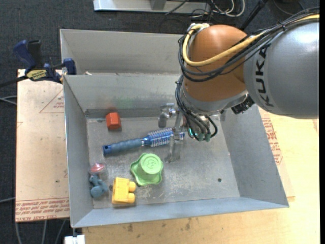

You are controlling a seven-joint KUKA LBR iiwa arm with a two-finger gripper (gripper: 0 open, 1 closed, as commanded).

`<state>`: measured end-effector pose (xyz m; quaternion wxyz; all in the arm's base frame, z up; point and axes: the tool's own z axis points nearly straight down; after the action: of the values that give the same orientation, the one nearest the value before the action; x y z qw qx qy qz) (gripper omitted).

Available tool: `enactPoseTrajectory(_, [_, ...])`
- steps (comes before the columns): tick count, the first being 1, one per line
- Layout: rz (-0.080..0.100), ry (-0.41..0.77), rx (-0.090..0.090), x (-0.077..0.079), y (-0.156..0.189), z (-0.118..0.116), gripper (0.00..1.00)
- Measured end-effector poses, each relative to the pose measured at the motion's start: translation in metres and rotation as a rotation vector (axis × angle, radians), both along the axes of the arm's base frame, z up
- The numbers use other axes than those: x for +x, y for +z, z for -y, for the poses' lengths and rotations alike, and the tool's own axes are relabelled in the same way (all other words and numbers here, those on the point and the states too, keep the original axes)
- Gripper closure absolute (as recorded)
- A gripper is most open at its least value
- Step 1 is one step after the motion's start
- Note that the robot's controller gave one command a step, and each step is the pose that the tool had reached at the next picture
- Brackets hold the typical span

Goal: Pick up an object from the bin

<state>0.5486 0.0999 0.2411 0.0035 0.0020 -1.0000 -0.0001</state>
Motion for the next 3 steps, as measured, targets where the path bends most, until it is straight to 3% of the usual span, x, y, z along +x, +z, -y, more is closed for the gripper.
enactPoseTrajectory(1, [0.001,0.066,-0.001,0.032,-0.102,0.031,0.00])
enactPoseTrajectory(2, [0.008,0.067,0.001,0.062,-0.167,0.050,0.00])
enactPoseTrajectory(3, [0.008,0.068,0.002,0.062,-0.164,0.049,1.00])
